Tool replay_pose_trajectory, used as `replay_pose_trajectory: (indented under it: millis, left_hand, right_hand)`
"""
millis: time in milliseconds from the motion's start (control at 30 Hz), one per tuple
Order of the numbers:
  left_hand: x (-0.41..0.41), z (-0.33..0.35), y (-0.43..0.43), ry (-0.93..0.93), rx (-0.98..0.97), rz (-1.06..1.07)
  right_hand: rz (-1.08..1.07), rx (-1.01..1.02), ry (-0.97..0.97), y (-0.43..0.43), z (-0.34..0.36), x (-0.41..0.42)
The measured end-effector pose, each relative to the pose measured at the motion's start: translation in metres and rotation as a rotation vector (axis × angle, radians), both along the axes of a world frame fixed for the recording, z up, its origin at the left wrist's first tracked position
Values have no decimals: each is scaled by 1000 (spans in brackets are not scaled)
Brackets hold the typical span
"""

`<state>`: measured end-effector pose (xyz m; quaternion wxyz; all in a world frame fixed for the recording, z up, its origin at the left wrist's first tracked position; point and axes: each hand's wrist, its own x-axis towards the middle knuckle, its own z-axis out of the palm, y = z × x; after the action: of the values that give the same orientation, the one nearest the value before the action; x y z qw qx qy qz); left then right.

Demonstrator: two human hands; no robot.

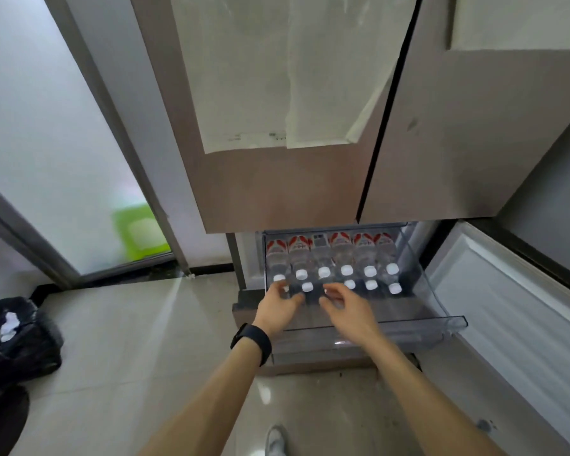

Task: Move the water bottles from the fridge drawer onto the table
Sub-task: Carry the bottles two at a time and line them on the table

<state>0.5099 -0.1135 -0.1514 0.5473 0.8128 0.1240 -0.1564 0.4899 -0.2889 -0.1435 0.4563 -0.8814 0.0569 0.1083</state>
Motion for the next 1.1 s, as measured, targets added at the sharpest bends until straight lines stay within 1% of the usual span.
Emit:
replay_pose_trajectory:
  millis: [133,267,400,500,633,700,833,967,1033,1100]
  left_hand:
    - [56,-26,-6,172,-197,186]
    - [91,-50,-10,328,-284,291]
    - [109,-61,-11,367,-256,279]
    - [121,-72,-9,412,-212,283]
    - [123,-82,-13,381,-217,325]
    - [122,-83,-15,353,-235,356]
    - [114,-75,-16,356,-145,300]
    - [93,-64,-20,419,-106,293]
    - [82,-56,-26,397,-78,309]
    - [73,-44,-30,359,-48,282]
  right_hand:
    - [-148,124,138,12,-21,57]
    - [-232,319,355,27,-37,94]
    - [-343,555,485,36,-55,115]
    - [-361,637,566,40,-69,133]
    - [-347,637,586,52,-73,149]
    - [-316,592,563,53,-73,151]
    - [-227,521,543,42,-68,136]
    - [-199,429,501,33,-61,116]
    - [-192,352,473,29,-55,108]
    - [-150,257,433,25,-50,100]
